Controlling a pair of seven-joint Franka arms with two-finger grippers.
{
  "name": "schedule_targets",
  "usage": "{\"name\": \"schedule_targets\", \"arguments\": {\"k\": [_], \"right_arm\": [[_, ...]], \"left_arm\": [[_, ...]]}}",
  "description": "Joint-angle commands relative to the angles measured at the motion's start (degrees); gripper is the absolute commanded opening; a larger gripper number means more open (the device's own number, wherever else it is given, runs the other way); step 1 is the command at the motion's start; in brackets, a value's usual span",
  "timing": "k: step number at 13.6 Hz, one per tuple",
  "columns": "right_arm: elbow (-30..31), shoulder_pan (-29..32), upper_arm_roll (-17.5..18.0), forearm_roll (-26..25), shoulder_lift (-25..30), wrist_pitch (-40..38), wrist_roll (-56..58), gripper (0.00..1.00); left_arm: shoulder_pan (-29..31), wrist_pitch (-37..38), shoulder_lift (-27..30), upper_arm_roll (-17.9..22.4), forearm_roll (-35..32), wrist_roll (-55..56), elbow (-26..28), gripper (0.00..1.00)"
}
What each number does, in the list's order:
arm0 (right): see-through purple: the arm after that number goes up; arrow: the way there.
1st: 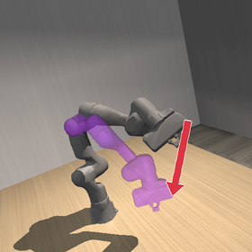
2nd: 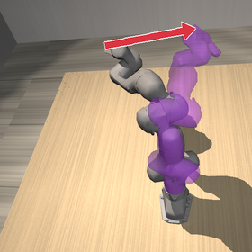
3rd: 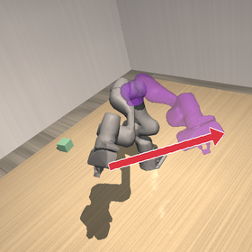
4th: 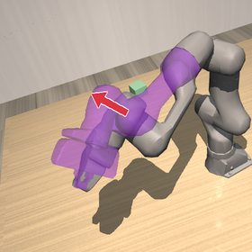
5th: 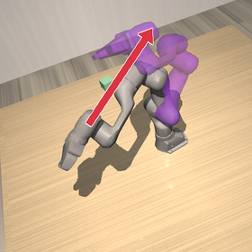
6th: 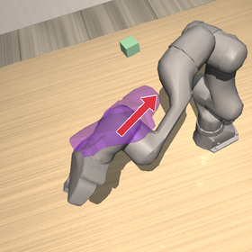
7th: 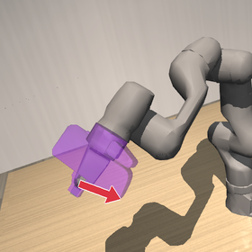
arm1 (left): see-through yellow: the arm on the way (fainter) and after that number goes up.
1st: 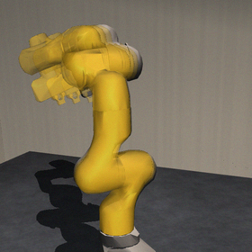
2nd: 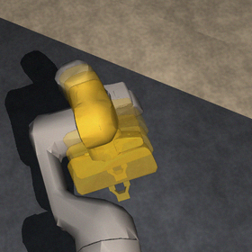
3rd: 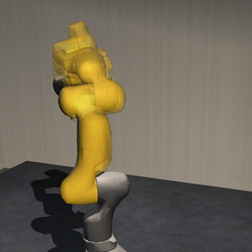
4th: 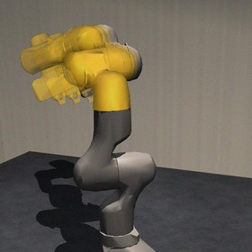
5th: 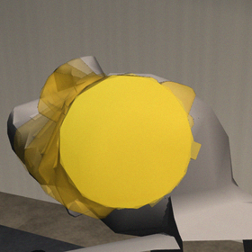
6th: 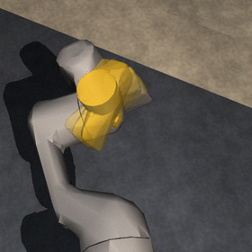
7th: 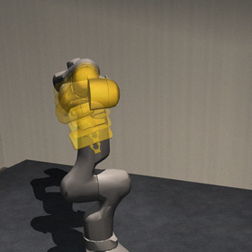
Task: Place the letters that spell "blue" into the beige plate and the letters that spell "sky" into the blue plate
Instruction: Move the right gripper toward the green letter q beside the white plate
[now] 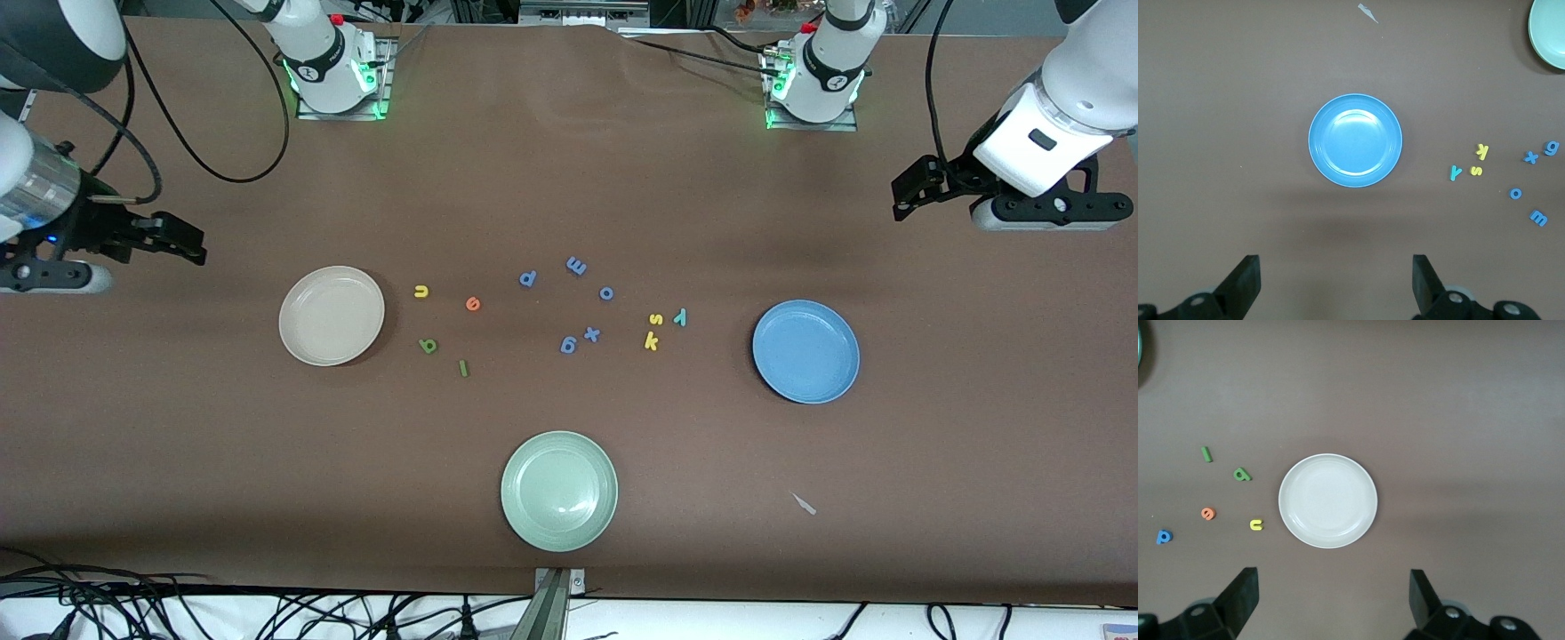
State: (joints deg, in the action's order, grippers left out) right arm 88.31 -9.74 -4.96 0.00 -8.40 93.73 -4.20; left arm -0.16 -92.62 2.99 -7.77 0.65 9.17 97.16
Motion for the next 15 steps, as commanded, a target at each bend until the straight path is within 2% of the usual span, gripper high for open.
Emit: {"name": "schedule_targets", "arguments": {"k": [1,9,15], "right_arm": [[-1.65,-3.43,0.12,0.79,-3.89,0.83,0.33,1.00],[-1.65,-10.29,0.21,1.05,-15.66,13.92,-0.64,1.00],[-0.78,-14.24,0.21,1.40,-21.38,21.39,-0.64,1.00]], "left_arm": [[-0.10,1.13,-0.62,-0.23,-1.08,-0.56,-1.54,1.00],[-0.10,1.13,-0.62,-0.23,-1.08,-0.56,-1.54,1.00],[-0.19,1.13,-0.62,-0.23,-1.08,-0.56,-1.63,1.00]]}}
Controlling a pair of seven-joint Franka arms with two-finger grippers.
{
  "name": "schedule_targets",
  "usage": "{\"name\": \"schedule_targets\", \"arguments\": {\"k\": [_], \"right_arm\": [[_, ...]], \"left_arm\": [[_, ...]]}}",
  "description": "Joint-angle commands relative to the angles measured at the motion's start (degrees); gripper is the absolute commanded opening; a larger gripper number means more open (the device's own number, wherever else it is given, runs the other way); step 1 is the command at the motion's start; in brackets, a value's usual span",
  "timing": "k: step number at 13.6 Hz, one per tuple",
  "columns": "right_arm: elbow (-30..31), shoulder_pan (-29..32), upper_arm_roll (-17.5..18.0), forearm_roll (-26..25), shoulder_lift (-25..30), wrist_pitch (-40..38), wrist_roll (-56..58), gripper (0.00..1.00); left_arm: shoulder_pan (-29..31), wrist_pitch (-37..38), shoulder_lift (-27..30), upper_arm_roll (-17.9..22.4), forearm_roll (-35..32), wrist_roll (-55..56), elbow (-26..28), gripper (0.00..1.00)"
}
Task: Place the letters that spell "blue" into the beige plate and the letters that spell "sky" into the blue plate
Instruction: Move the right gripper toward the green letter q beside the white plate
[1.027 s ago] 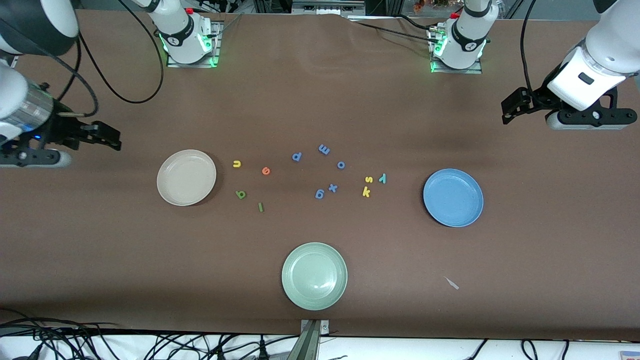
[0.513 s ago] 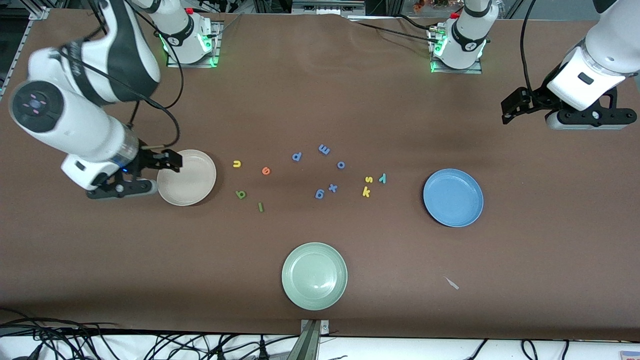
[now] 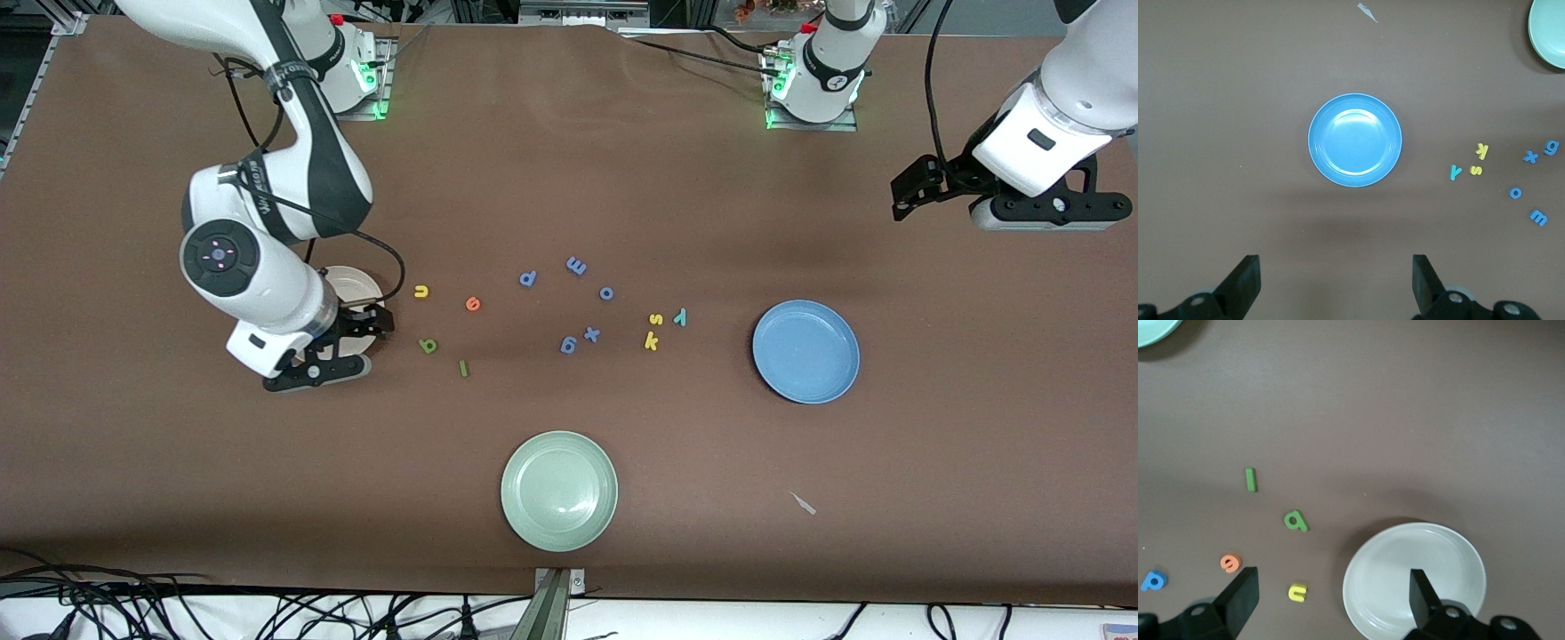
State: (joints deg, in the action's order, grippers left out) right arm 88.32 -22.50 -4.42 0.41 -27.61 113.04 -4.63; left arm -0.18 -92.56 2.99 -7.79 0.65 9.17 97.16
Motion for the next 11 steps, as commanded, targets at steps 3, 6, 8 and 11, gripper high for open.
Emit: {"name": "schedule_targets", "arguments": {"k": [3,6,8,11], "right_arm": [[4.83,-2.72,-0.33,1.00,-2.27,9.36,-0.20,1.00],[10.46,-2.72,0.90,1.00,-1.74,16.39,-0.12,1.00],[13.62,-2.72,1.17,0.82,-1.74,21.58,0.84,1.00],[15.04,-2.72,1.26,0.56,-2.44,25.03,3.91,1.00]], "left_arm": [[-0.17,1.07,-0.62,-0.21,-1.08,-0.56,-1.54,1.00],[-0.08,1.16,-0.62,-0.21,-1.08,-0.99,-1.54,1.00],[-0.08,1.16,-0.62,-0.21,-1.08,-1.00,-1.54,1.00],[0.18,1.16,-0.62,-0.21,-1.08,-1.09,-1.54,1.00]]}}
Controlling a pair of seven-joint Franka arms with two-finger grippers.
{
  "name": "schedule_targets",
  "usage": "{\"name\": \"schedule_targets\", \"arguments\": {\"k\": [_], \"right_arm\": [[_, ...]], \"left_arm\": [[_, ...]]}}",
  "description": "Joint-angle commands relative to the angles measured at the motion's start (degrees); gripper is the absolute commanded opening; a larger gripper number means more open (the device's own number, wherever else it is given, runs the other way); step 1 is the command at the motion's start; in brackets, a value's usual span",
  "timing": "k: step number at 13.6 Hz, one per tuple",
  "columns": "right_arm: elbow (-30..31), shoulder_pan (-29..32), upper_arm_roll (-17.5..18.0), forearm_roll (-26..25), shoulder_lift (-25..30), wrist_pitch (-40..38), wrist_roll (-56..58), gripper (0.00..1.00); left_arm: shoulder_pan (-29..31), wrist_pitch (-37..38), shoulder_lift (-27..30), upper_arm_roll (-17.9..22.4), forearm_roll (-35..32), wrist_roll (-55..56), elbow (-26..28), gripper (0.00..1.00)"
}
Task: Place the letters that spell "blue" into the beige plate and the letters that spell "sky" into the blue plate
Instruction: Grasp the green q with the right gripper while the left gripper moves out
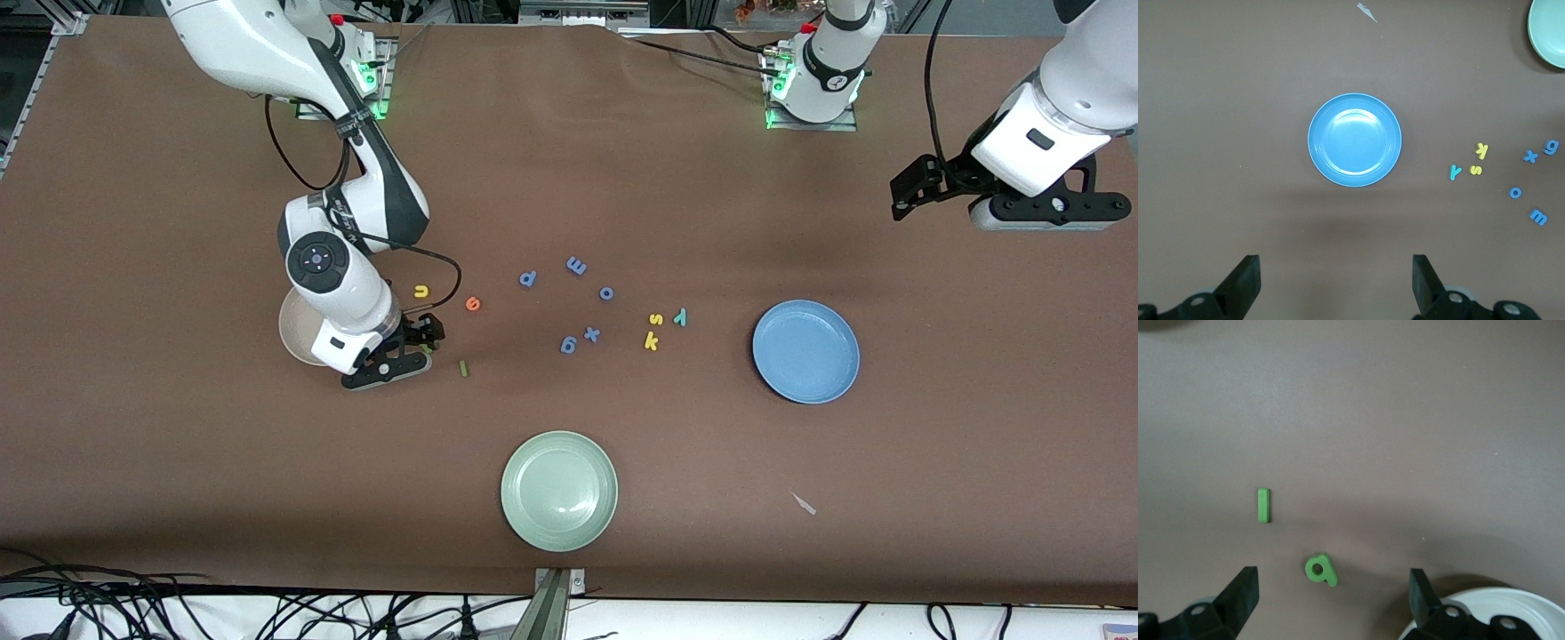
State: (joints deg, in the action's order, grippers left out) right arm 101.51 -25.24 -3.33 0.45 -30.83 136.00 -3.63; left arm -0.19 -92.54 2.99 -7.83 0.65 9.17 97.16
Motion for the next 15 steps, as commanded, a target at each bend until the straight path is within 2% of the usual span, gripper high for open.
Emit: {"name": "schedule_targets", "arguments": {"k": [1,8,12,15], "right_arm": [[1.77,0.02,0.16,0.51,-0.10,2.25,5.45,1.00],[2.29,0.02,0.16,0.51,-4.05,5.41,14.52,1.00],[2.29,-1.12,0.25,0.60,-4.85,5.60,14.70,0.99],[2.29,-1.30,0.25,0.60,-5.82,5.69,14.70,0.94]], "left_arm": [[0.28,1.13,-0.62,-0.17,-1.08,-1.17,-1.54,1.00],[0.37,1.22,-0.62,-0.17,-1.08,-1.09,-1.45,1.00],[0.02,1.22,-0.62,-0.17,-1.08,-1.00,-1.54,1.00],[-1.38,1.22,-2.97,-0.52,-1.35,-5.38,-1.71,1.00]]}}
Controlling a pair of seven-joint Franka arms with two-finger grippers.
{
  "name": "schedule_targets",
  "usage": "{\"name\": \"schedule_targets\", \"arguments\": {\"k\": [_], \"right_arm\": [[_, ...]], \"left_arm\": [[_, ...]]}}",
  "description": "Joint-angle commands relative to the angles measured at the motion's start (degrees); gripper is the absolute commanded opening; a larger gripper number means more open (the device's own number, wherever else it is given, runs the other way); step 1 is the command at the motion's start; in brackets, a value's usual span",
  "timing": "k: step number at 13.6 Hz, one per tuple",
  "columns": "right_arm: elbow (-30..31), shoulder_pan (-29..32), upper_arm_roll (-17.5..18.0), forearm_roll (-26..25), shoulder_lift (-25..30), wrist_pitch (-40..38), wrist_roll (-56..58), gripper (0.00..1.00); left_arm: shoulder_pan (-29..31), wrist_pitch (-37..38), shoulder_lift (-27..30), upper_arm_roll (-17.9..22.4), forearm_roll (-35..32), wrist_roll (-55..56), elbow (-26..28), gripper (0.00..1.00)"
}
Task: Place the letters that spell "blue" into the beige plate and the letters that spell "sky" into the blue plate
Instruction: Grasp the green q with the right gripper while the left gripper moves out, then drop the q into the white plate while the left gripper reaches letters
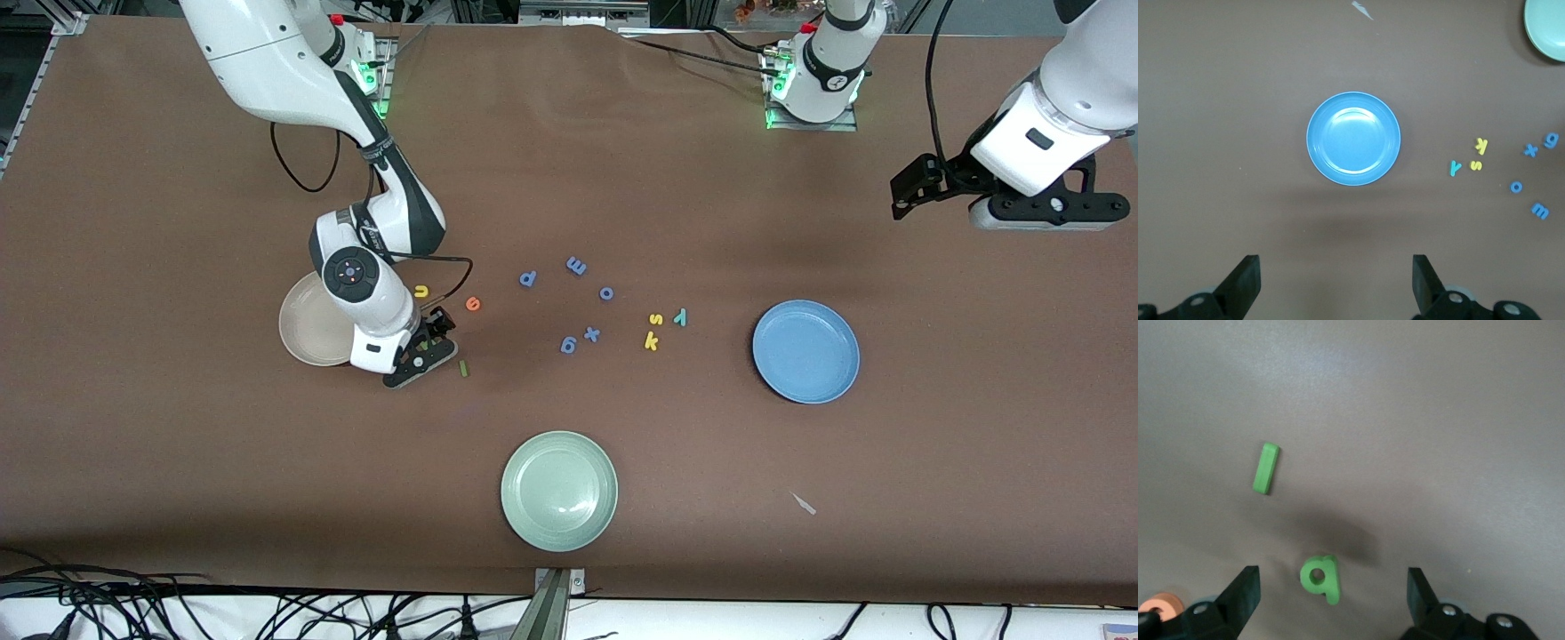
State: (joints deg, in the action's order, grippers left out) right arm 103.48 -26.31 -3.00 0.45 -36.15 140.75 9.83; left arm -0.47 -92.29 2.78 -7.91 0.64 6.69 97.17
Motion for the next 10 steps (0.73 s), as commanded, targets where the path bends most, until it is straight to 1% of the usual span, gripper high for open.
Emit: {"name": "schedule_targets", "arguments": {"k": [1,2,4,6,7,8,9,10], "right_arm": [[0.32,-0.23,-0.08,0.69,-0.59,0.93,1.25,0.90],[0.41,-0.32,-0.08,0.78,-0.68,0.93,1.16,0.84],[0.41,-0.32,-0.08,0.78,-0.94,0.76,1.16,0.75],[0.41,-0.32,0.36,0.78,-1.03,0.84,1.16,0.69],[0.41,-0.23,0.62,0.87,-1.12,0.93,1.16,0.68],[0.41,-0.23,0.62,0.87,-1.29,0.93,1.16,0.64],[0.41,-0.23,0.62,0.87,-1.30,0.93,1.16,0.62],[0.41,-0.23,0.62,0.87,-1.30,0.93,1.16,0.61]], "left_arm": [[-1.12,0.97,-3.82,-0.53,-0.91,-3.26,-1.72,1.00],[-1.46,0.88,-4.53,-0.53,-0.82,-3.44,-1.72,1.00],[-2.51,0.54,-9.35,-0.53,-0.82,-3.53,-1.81,1.00],[-4.80,-0.25,-14.18,-0.53,-0.91,-2.92,-1.81,1.00],[-6.81,-2.61,-16.73,-0.53,-1.00,-2.82,-1.98,1.00],[-8.83,-5.68,-19.36,-0.53,-1.52,-2.65,-3.38,1.00],[-10.85,-7.62,-23.31,-0.44,-1.44,-1.87,-5.31,1.00],[-12.00,-7.90,-27.09,-0.53,-1.35,-0.64,-7.24,1.00]]}}
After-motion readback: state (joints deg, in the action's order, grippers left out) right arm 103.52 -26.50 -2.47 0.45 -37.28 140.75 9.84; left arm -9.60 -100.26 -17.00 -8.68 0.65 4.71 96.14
